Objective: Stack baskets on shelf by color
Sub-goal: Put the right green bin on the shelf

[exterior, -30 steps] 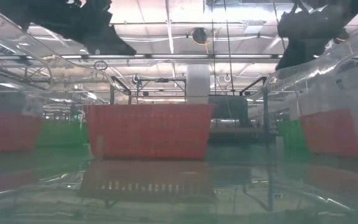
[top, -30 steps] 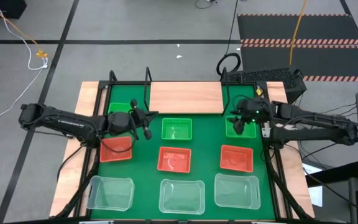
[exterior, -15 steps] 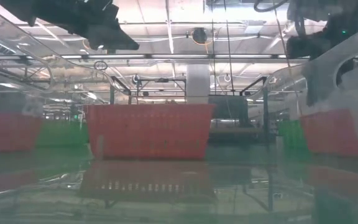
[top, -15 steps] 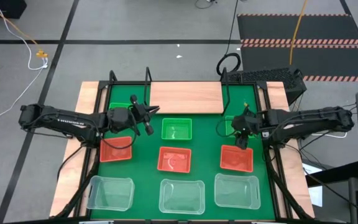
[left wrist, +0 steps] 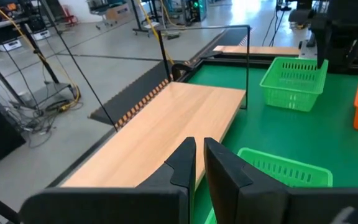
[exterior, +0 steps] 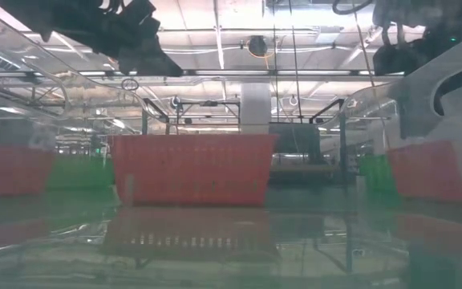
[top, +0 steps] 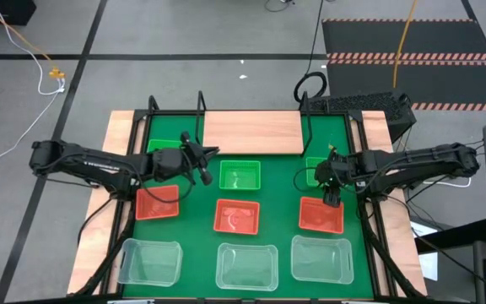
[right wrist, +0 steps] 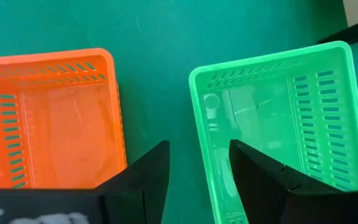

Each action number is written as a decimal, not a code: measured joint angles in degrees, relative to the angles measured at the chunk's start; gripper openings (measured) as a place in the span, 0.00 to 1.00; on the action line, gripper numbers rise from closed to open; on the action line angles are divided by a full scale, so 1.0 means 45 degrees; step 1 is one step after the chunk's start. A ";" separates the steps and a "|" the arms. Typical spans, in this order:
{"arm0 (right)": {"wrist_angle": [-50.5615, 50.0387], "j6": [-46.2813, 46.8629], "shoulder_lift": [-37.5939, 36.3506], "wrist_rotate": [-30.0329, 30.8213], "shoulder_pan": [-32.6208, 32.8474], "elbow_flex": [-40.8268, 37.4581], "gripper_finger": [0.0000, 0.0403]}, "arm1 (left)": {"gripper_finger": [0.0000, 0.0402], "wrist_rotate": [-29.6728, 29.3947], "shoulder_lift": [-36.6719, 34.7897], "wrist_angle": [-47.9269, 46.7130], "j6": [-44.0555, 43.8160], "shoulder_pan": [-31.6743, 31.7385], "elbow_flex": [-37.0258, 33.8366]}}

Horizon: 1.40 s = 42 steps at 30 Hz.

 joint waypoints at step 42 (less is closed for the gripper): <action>0.2477 0.0908 0.2773 0.0439 -0.0287 -0.1090 0.39 | 0.09 0.0000 0.0267 -0.0932 -0.1398 0.0097 0.0000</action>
